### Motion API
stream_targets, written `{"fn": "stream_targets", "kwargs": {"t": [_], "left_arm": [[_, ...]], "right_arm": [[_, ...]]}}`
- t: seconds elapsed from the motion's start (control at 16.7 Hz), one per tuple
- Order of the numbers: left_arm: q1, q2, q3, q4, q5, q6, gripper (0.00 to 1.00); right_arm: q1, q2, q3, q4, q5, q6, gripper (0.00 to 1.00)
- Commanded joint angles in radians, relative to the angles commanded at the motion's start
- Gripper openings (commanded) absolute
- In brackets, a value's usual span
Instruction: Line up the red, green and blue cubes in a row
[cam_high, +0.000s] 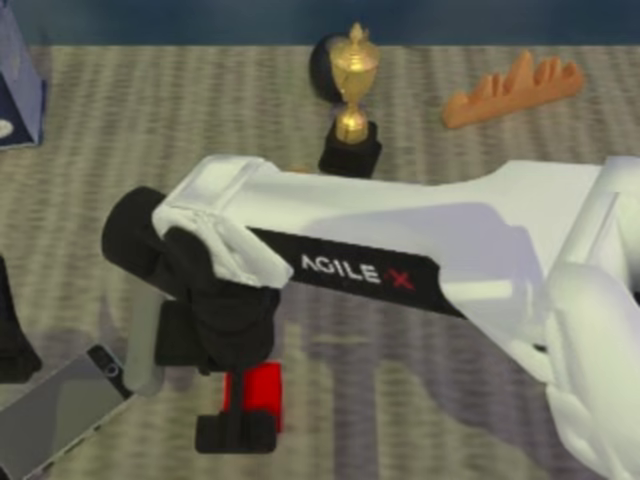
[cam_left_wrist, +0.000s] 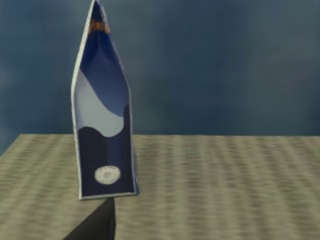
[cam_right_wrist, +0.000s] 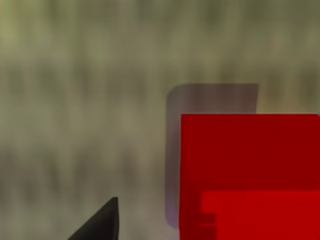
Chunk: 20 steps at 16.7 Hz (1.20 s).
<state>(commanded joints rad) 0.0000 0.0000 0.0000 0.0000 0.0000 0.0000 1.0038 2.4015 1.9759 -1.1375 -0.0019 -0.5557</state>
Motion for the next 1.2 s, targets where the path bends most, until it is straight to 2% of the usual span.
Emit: {"fn": "stream_targets", "kwargs": {"t": [0.3,0.72,0.9,1.2], "left_arm": [[0.0,0.0,0.0,0.0,0.0,0.0,1.0],[0.0,0.0,0.0,0.0,0.0,0.0,1.0],[0.0,0.0,0.0,0.0,0.0,0.0,1.0],[0.0,0.0,0.0,0.0,0.0,0.0,1.0]], "right_arm": [[0.007,-0.027,0.151,-0.188,-0.002,-0.004,1.0],[-0.012,-0.035,0.16,-0.202,-0.001,-0.005,1.0],[-0.111,-0.064,0.107,-0.174,0.001,-0.004,1.0],[-0.397,-0.133,-0.037,-0.109,0.002,-0.007,1.0]]}}
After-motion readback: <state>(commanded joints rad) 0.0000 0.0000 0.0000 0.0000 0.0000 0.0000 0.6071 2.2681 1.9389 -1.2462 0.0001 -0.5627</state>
